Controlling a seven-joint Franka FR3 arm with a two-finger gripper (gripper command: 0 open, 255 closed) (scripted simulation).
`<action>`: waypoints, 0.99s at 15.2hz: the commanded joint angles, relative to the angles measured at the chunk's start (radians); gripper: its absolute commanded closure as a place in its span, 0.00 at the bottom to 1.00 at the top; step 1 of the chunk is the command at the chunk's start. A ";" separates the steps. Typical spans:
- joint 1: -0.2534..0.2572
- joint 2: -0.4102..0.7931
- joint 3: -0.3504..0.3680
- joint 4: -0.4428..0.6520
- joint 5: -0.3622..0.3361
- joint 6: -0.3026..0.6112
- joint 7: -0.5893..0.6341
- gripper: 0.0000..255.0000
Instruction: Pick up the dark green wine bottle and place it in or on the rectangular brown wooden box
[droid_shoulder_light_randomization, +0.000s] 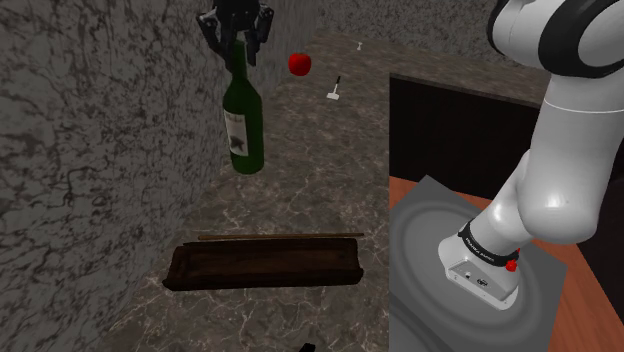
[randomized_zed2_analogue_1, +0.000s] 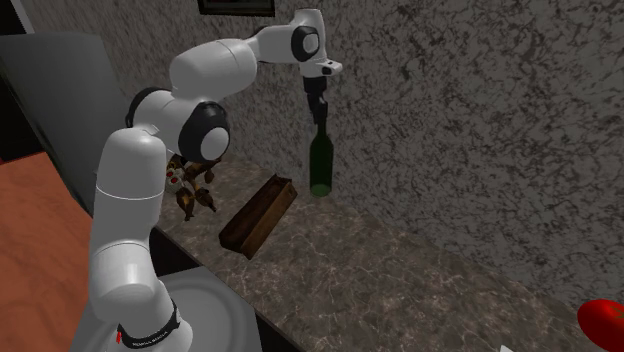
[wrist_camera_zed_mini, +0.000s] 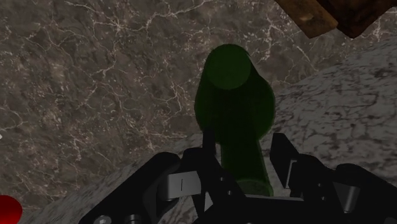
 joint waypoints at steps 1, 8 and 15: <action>0.012 0.014 0.000 0.050 -0.007 -0.037 0.000 1.00; 0.046 -0.047 0.021 0.062 0.006 -0.112 0.046 1.00; 0.108 -0.139 0.062 0.060 0.027 -0.209 0.142 1.00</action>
